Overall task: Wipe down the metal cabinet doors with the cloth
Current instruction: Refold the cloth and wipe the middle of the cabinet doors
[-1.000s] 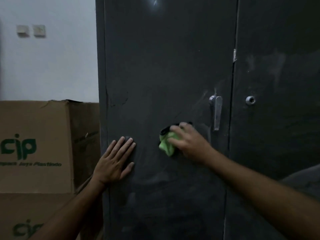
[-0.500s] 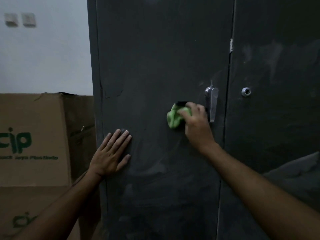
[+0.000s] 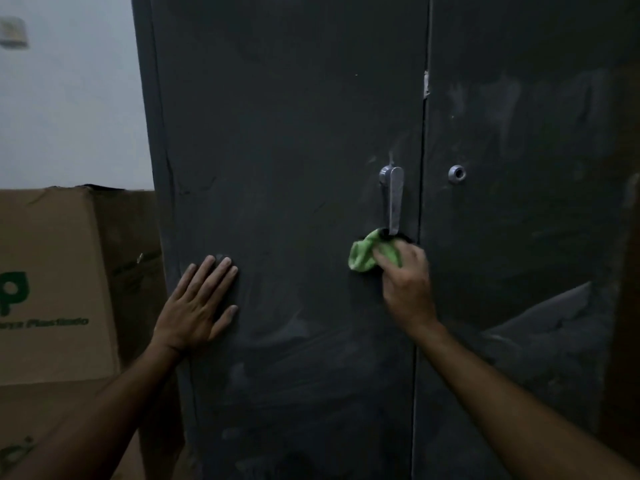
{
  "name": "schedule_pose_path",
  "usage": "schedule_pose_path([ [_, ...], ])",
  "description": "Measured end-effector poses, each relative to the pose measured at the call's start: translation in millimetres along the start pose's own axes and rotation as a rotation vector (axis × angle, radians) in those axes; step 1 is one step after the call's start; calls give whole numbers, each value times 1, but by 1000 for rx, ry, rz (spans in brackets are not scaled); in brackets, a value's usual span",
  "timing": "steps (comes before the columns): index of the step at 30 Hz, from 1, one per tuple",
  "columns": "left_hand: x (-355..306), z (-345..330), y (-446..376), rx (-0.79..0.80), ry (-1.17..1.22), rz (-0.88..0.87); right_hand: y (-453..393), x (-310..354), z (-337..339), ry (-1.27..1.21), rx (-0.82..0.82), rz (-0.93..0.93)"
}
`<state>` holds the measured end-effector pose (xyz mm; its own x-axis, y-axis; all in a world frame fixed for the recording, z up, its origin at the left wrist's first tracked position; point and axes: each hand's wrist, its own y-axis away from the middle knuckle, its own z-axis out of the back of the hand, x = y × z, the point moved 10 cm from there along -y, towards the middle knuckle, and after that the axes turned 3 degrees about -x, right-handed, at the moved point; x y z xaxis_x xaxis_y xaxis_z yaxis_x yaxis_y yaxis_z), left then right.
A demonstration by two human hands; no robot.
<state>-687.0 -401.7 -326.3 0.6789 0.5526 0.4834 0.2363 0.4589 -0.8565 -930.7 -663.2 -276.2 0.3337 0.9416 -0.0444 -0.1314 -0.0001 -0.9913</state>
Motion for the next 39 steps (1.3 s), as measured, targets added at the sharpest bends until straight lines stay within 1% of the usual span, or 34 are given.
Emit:
schedule_pose_path([
  [2, 0, -1, 1, -3, 5, -6, 43, 17, -10, 0, 116, 220],
  [3, 0, -2, 2, -4, 4, -5, 61, 14, -10, 16, 178, 303],
  [4, 0, -3, 2, -8, 4, -4, 66, 2, -5, 37, 200, 320],
  [5, 0, -2, 2, -14, 5, -4, 60, -14, 4, 60, 187, 279],
  [7, 0, -2, 2, -18, 12, -6, 23, -42, 19, 95, 124, 129],
  [11, -2, 0, 2, -35, 23, -15, -83, -58, 34, 89, 17, -33],
  [13, -2, 0, 2, -35, 20, -17, -97, -59, 34, 14, -12, -131],
  [14, -1, -1, 2, -32, 21, -17, -84, -56, 31, -13, -8, -147],
  [16, 0, -1, 1, -25, 22, -12, -34, -46, 17, -30, 79, -105],
  [18, 1, -3, 2, -13, 20, -6, 19, -34, 10, -19, 215, 41],
  [20, -1, -2, 2, -12, 15, -8, 23, -36, 11, 2, 298, 183],
  [21, -1, -1, 2, -13, 13, -8, 6, -41, 14, 14, 293, 198],
  [22, -1, -1, 2, -13, 15, -7, -18, -49, 19, 24, 260, 157],
  [24, 0, 0, 3, -14, 25, -3, -64, -64, 30, 16, 146, -36],
  [26, 0, -1, 3, -17, 27, 1, -75, -64, 30, -60, 71, -204],
  [27, 0, -1, 3, -19, 28, -1, -65, -56, 25, -87, 78, -223],
  [28, 0, -1, 3, -23, 29, -2, -48, -43, 18, -100, 133, -180],
  [30, 0, -2, 3, -13, 30, -2, -7, -23, 8, -108, 291, 3],
  [31, 1, -3, 3, -7, 30, 0, 5, -24, 9, -106, 343, 54],
  [32, 1, -3, 3, -1, 32, 4, 5, -31, 14, -109, 347, 32],
  [33, 1, -4, 4, 9, 34, 9, -3, -45, 21, -117, 305, -58],
  [35, 1, -6, 4, 32, 41, 13, -26, -79, 37, -198, 131, -367],
  [37, 1, -6, 4, 31, 46, 12, -51, -100, 47, -451, -33, -656],
  [38, 2, -6, 4, 27, 47, 13, -64, -100, 45, -602, -69, -750],
  [39, 2, -6, 4, 26, 46, 14, -77, -96, 41, -724, -77, -799],
])
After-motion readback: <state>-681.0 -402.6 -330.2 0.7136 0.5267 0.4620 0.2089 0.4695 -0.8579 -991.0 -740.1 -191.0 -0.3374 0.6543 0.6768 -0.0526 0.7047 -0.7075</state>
